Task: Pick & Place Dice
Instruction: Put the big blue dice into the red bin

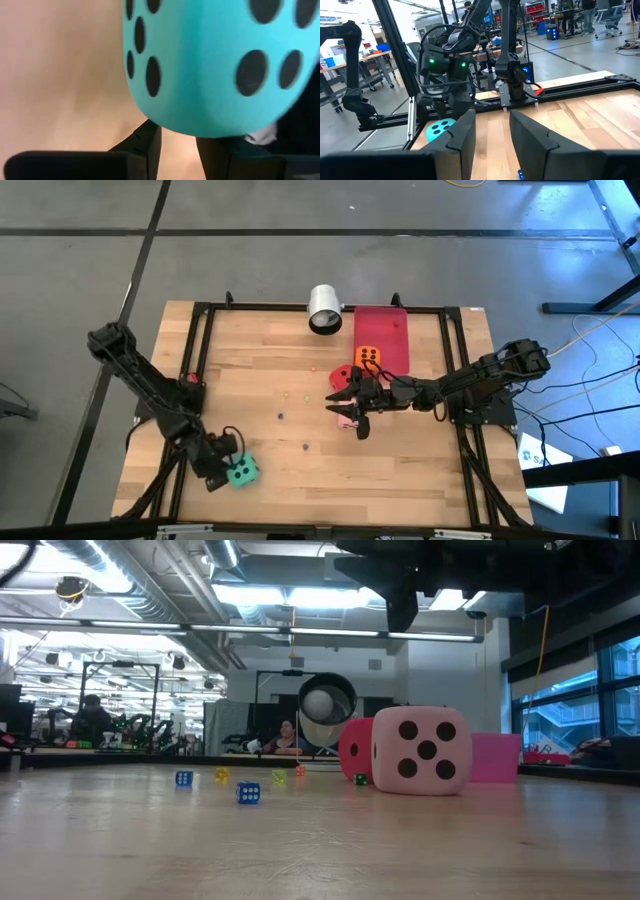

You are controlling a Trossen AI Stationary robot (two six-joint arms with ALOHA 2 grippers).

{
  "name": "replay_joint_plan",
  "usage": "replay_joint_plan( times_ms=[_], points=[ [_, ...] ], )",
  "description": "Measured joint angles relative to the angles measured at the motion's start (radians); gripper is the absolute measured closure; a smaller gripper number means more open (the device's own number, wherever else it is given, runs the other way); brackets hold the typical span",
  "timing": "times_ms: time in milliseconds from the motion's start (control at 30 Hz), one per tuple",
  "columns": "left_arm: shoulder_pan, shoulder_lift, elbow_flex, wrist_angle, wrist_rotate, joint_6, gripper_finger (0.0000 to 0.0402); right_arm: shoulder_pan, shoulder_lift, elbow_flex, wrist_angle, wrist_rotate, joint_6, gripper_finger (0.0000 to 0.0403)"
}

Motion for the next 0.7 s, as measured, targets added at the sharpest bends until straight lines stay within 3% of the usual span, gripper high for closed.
replay_joint_plan(
  times_ms=[467, 700],
  points=[
    [0.280, 0.058, 0.000, 0.020, -0.054, 0.496, 0.0293, 0.000, 0.000, 0.000, -0.002, 0.000, 0.000, 0.0282],
    [0.397, 0.096, 0.000, 0.138, -0.061, 0.711, 0.0293, 0.000, 0.000, 0.000, -0.002, -0.001, 0.024, 0.0282]
  ],
)
